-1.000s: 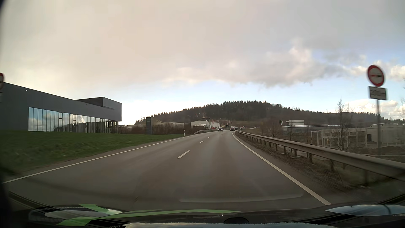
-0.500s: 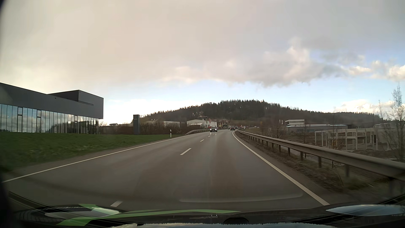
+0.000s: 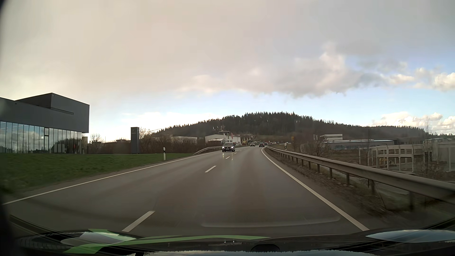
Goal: Follow the waypoints while adhering to traffic rules and regulations
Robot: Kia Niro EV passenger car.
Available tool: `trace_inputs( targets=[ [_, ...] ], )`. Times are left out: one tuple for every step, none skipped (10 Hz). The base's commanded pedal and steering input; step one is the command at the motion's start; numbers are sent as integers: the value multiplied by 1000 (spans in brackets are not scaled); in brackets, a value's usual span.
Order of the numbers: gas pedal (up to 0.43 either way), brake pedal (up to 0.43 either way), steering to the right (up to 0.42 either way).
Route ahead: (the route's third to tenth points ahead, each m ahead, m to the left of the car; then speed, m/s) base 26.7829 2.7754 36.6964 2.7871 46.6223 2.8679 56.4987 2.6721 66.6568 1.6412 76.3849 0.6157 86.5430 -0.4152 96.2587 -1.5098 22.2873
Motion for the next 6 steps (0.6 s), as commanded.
trace_inputs(
  targets=[
    [177,0,3],
    [177,0,3],
    [177,0,3],
    [177,0,3],
    [177,0,3],
    [177,0,4]
  ],
)
